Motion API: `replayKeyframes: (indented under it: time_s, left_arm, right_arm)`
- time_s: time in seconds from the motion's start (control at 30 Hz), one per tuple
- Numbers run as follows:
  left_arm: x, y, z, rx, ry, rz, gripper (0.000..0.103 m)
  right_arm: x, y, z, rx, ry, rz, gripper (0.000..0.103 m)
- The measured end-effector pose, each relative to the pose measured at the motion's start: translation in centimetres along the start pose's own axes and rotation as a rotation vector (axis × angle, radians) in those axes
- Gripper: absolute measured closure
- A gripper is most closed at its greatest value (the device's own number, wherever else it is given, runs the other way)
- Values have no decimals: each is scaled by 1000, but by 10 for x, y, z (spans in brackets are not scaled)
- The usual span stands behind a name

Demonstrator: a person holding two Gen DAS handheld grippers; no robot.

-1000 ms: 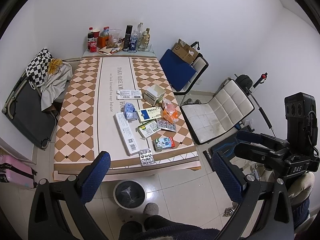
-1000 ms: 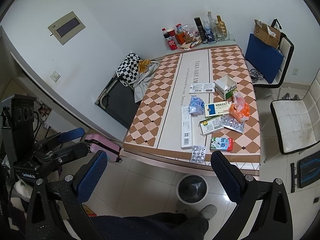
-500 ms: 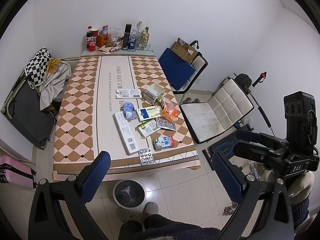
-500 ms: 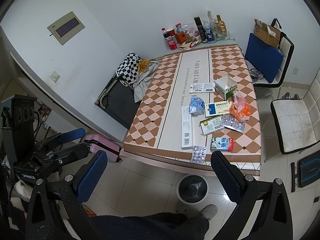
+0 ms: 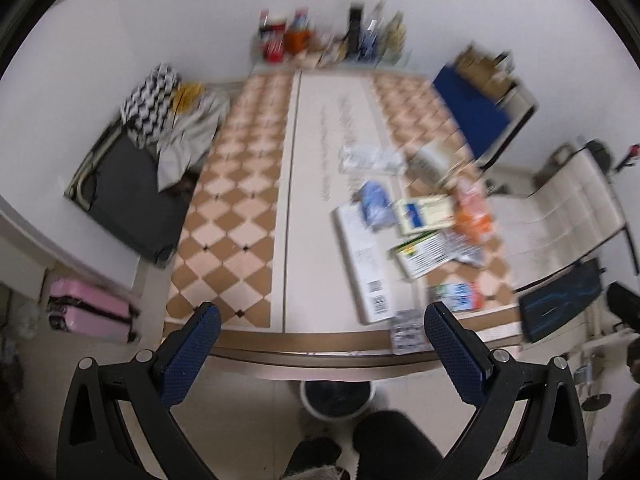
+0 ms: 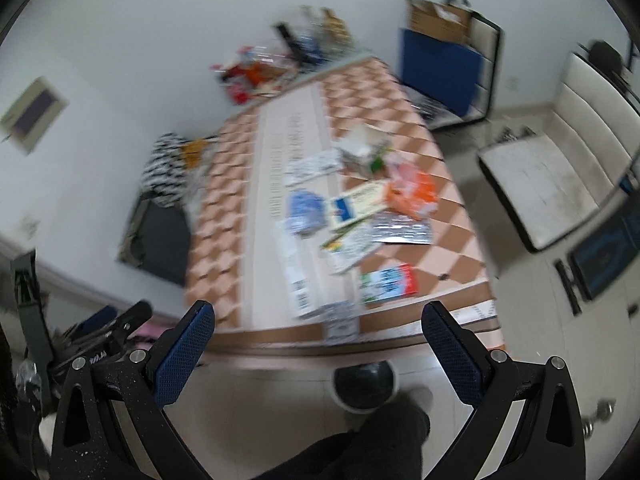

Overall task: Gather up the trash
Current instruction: 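Grasp the white tube box with the left tool while the right tool grasps the orange snack bag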

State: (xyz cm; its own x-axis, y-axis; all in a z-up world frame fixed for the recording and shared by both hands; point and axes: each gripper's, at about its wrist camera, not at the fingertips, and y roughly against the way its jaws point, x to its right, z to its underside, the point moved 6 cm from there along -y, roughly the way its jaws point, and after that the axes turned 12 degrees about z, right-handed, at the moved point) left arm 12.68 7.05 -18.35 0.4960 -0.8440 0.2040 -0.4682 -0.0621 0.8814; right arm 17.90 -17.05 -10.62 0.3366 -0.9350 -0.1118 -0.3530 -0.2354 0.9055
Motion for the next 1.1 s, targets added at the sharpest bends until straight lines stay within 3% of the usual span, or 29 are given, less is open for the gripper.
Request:
replayKeyframes:
  time_s: [0.23, 0.33, 0.4, 0.47, 0.53, 0.57, 0.63, 0.7, 0.93, 1.1]
  left_arm:
    - [-11, -126, -21, -187, 108, -27, 0]
    - [-8, -182, -24, -273, 153, -27, 4]
    - [-7, -214, -23, -326, 180, -24, 12]
    - [-7, -242, -21, -375, 213, -23, 27]
    - [-10, -263, -18, -410, 247, -31, 34]
    - [-12, -268, -16, -421, 257, -39, 46]
    - [-14, -273, -13, -425, 284, -33, 60]
    - [-14, -268, -12, -416, 286, -42, 61]
    - [-14, -224, -7, -366, 195, -95, 61]
    - [-17, -159, -4, -282, 141, -89, 61]
  right_arm:
    - [42, -144, -70, -136, -61, 76, 0]
    - [52, -209, -99, -200, -69, 79, 5]
    - [56, -255, -115, -256, -65, 92, 16]
    - [58, -289, -126, -287, -65, 93, 20]
    - [59, -314, -133, -308, -63, 105, 28]
    - [59, -328, -135, -322, -61, 102, 37]
    - [56, -344, -136, -343, -49, 85, 55]
    - [50, -348, -138, -320, -18, 81, 74]
    - [35, -313, -135, -266, 26, 58, 82]
    - [23, -267, -122, -208, 24, 34, 83]
